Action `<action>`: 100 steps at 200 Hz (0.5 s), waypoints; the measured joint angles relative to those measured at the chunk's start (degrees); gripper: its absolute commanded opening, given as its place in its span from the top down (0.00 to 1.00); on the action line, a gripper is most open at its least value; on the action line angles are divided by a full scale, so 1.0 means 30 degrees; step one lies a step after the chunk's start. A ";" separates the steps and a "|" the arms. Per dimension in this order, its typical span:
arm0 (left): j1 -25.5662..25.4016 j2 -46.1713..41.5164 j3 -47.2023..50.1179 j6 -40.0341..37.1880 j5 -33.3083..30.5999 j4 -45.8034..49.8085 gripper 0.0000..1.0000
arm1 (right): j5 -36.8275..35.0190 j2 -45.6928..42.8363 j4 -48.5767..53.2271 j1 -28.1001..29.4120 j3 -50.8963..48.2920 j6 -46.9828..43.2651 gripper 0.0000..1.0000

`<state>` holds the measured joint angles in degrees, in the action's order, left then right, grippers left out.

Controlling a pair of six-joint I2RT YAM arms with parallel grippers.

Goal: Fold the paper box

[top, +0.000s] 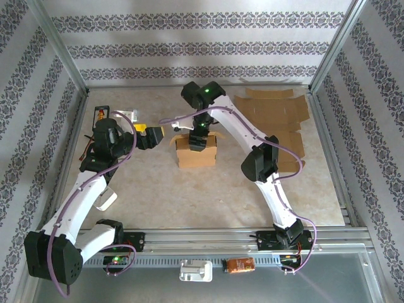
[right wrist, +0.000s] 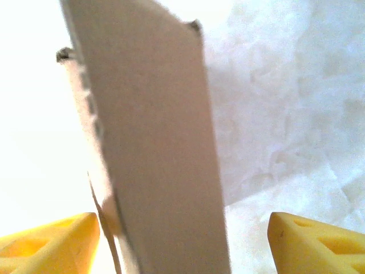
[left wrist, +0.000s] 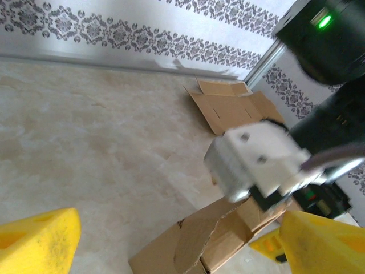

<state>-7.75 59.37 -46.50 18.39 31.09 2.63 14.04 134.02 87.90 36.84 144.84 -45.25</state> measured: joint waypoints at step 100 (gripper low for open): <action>-0.4175 0.2841 -0.5275 -0.2171 -0.3373 0.7497 0.23 | 0.4918 -1.1511 -1.1154 -0.5289 -1.6021 1.0775 0.30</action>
<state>-20.27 67.90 -62.33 11.88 20.97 25.12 28.80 99.48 54.43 20.97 96.77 -12.93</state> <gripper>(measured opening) 0.768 0.694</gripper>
